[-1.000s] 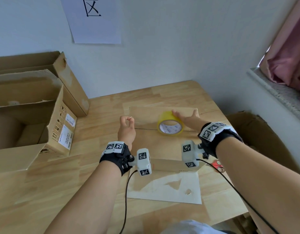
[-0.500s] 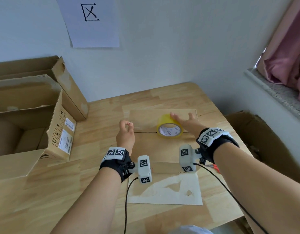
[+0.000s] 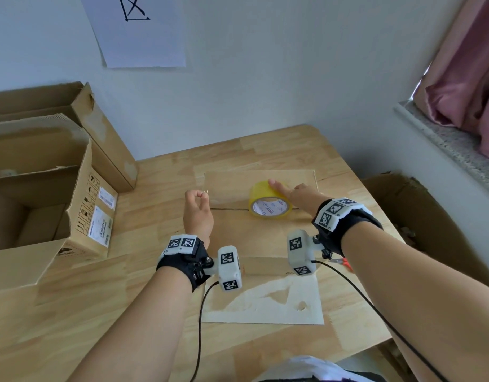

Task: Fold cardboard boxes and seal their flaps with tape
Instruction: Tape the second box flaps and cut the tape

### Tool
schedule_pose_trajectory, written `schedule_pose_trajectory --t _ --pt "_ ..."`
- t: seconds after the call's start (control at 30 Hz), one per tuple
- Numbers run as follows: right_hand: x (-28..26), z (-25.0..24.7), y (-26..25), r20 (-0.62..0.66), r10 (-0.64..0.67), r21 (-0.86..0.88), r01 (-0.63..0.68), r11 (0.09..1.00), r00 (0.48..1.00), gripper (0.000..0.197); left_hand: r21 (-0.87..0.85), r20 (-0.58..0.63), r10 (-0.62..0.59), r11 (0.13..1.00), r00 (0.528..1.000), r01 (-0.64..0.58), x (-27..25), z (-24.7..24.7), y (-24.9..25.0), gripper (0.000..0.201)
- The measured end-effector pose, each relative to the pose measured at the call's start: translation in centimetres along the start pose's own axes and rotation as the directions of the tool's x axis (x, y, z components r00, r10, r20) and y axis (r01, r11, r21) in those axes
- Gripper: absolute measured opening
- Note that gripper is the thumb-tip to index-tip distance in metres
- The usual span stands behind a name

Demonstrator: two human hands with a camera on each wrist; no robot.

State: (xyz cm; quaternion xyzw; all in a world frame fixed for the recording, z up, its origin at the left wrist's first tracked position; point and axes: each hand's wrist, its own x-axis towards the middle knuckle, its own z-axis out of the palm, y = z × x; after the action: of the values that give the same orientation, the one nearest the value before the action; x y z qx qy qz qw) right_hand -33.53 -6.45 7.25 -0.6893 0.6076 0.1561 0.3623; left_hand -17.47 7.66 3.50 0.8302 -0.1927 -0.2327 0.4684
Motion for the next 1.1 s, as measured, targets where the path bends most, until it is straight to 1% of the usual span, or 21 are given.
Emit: schedule_pose_trajectory --t 0.07,0.17,0.23,0.27,0.3,0.37,0.4,0.47,0.53,0.57,0.67,0.77,0.8,0.87,0.93,1.0,1.1 --pt "0.0 0.0 -0.1 0.007 0.008 -0.023 -0.008 1.0 1.0 0.159 0.021 0.013 -0.004 1.0 1.0 0.004 -0.2 -0.2 -0.2 0.02" --pt "0.4 0.2 -0.3 0.007 0.022 -0.053 -0.022 0.998 1.0 0.154 0.047 0.034 -0.01 0.999 0.999 0.008 -0.3 -0.4 -0.3 0.018" --pt "0.7 0.3 0.0 -0.012 0.006 -0.044 -0.007 0.999 1.0 0.158 0.06 0.032 -0.02 0.998 0.999 0.018 -0.3 -0.5 -0.2 0.016" --pt "0.5 0.4 0.0 -0.021 -0.021 -0.031 0.02 0.999 1.0 0.155 0.065 0.027 -0.029 0.998 0.999 0.027 -0.2 -0.5 -0.2 0.015" --pt "-0.2 0.4 -0.1 -0.038 -0.061 -0.013 0.06 0.998 0.997 0.146 0.064 0.02 -0.043 0.997 0.999 0.042 -0.2 -0.5 -0.2 0.014" --pt "-1.4 0.3 -0.5 -0.099 -0.155 -0.039 0.152 0.988 0.983 0.112 0.031 0.013 -0.067 0.997 0.998 0.066 -0.1 -0.7 -0.2 0.013" --pt "-1.8 0.3 -0.9 -0.128 -0.207 -0.059 0.201 0.978 0.97 0.093 0.013 0.013 -0.069 0.998 0.998 0.068 0.0 -0.7 -0.3 0.013" --pt "-1.9 0.2 -1.8 -0.168 -0.349 -0.061 0.344 0.937 0.922 0.064 -0.008 0.022 -0.062 0.998 0.998 0.062 0.0 -0.9 -0.4 0.014" --pt "-2.0 0.0 -2.7 -0.165 -0.451 -0.031 0.452 0.891 0.877 0.043 -0.025 0.028 -0.052 0.998 0.998 0.052 -0.1 -1.1 -0.3 0.017" --pt "-2.1 0.1 -3.1 -0.145 -0.473 -0.011 0.476 0.879 0.869 0.037 -0.033 0.035 -0.054 0.998 0.998 0.055 -0.1 -1.2 -0.2 0.02" --pt "-2.4 0.5 -3.7 -0.122 -0.497 -0.007 0.5 0.866 0.859 0.028 -0.071 0.062 -0.068 0.995 0.996 0.072 0.1 -1.5 -0.2 0.025" --pt "-2.4 0.5 -4.4 -0.118 -0.507 -0.074 0.501 0.862 0.854 0.02 -0.163 0.087 -0.098 0.98 0.991 0.111 1.4 -2.3 -0.2 0.019" --pt "-2.3 0.5 -4.7 -0.105 -0.511 -0.096 0.503 0.859 0.853 0.021 -0.177 0.082 -0.107 0.977 0.991 0.12 2.0 -2.7 -0.3 0.02" --pt "-2.2 0.6 -5.3 -0.061 -0.527 -0.151 0.514 0.844 0.848 0.03 -0.167 0.044 -0.119 0.978 0.992 0.125 3.0 -3.6 -0.5 0.021" --pt "-2.1 0.8 -5.7 -0.03 -0.527 -0.177 0.515 0.839 0.849 0.035 -0.219 0.018 -0.128 0.967 0.992 0.128 4.0 -4.3 -1.3 0.013" --pt "-2.0 0.9 -6.2 -0.022 -0.516 -0.164 0.506 0.847 0.857 0.034 -0.279 0.037 -0.123 0.952 0.992 0.128 4.4 -4.8 -1.7 0.007" --pt "-1.6 1.0 -7.0 -0.023 -0.507 -0.19 0.494 0.848 0.862 0.031 -0.316 0.063 -0.146 0.936 0.987 0.158 4.7 -5.4 -1.8 0.006"
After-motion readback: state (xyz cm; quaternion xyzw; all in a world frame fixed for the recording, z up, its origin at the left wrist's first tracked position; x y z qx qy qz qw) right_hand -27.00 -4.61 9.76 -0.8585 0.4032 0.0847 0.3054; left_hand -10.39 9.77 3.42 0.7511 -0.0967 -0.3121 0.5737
